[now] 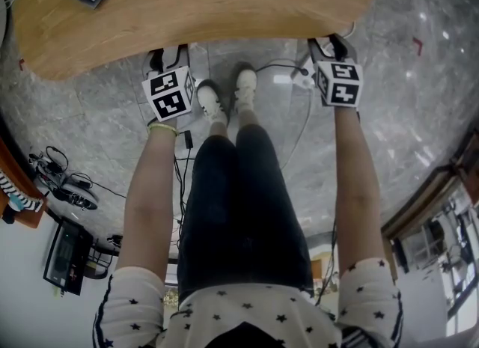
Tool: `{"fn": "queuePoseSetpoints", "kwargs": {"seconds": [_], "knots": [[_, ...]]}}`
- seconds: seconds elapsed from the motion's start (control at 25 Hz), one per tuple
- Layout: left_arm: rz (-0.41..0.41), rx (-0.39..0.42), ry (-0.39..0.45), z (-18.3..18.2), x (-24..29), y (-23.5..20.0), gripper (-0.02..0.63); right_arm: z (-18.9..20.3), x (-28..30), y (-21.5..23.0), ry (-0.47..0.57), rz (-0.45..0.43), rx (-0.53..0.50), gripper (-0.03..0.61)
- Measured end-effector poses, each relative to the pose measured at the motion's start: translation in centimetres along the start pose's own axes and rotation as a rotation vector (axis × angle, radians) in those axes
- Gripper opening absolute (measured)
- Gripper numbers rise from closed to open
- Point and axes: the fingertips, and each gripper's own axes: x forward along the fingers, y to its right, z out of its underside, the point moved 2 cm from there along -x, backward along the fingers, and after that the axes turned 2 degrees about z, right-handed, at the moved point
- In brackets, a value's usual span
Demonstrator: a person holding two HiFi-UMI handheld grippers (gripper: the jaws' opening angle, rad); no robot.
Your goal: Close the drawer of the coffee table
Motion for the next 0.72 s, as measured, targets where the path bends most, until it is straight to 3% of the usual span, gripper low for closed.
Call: {"fn": "queuePoseSetpoints", "kwargs": {"seconds": [0.36, 0.72], "knots": [[-0.011, -0.077, 0.049, -0.46, 0.33, -0.03, 0.216, -0.64, 0.34, 0.23, 0.046, 0.009, 0.011, 0.201], [-0.014, -0.079, 0.088, -0.62, 0.72, -0.08, 0.216, -0.91, 0.59, 0.34, 0.109, 0.048, 0.009, 0.202]]}}
